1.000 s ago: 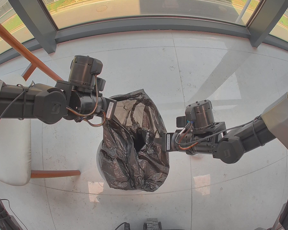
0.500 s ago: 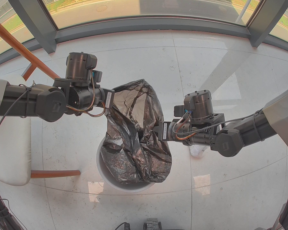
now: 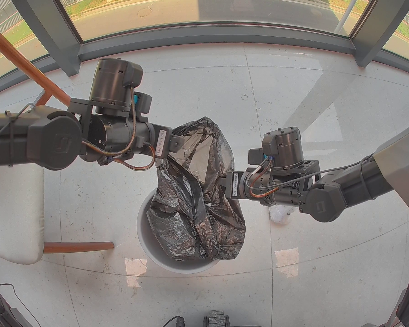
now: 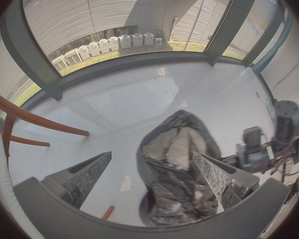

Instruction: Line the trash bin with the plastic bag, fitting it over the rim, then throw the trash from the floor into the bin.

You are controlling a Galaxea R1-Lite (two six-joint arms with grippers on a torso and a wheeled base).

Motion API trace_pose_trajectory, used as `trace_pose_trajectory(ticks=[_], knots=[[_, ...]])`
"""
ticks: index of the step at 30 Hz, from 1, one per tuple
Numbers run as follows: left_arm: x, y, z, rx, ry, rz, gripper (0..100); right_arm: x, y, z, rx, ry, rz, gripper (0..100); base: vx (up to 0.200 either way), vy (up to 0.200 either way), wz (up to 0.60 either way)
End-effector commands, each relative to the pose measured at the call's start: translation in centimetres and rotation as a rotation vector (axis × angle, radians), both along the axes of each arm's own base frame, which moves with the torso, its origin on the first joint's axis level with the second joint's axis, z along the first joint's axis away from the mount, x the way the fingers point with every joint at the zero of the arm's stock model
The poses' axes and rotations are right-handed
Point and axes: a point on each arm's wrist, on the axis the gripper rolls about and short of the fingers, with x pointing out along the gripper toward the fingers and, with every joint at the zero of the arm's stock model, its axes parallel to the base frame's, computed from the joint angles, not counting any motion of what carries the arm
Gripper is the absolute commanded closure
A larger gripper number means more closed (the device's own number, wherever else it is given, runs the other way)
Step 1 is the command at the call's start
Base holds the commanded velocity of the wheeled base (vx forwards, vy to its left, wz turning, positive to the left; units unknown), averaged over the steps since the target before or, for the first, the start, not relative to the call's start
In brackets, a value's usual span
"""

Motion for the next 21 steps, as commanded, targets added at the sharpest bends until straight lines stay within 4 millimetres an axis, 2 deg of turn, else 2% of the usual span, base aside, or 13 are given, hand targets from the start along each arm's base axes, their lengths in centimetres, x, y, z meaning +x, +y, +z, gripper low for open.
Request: trace_pose_trajectory(ticks=[1,5,7,11,16,19,21], knots=[[-4.7,-2.2,2.5,-0.062,0.006,-0.1,0,0.1,0.0,-0.4,-0.012,0.003,-0.014,100,0.0,0.0,0.0],[-8.4,-3.9,1.7,-0.107,0.155,-0.135,0,0.1,0.0,-0.4,-0.015,0.006,-0.017,100,0.0,0.0,0.0],[-9.3,-4.2,0.6,-0.109,0.229,-0.117,0,0.2,0.0,-0.3,-0.013,0.003,-0.018,100,0.0,0.0,0.0],[-9.9,-3.9,-1.6,-0.048,0.296,-0.108,0,0.3,-0.1,-0.3,-0.018,0.0,-0.027,100,0.0,0.0,0.0],[-10.3,-3.9,-2.9,-0.01,0.327,-0.107,0,0.5,-0.1,-0.7,-0.025,-0.003,-0.044,100,0.0,0.0,0.0],[-11.0,-4.8,-3.9,0.011,0.354,-0.133,0,0.5,0.0,-0.7,-0.024,-0.004,-0.044,100,0.0,0.0,0.0],[-10.9,-5.6,-5.3,0.033,0.394,-0.13,0,0.6,0.0,-0.5,-0.021,-0.01,-0.047,100,0.0,0.0,0.0]])
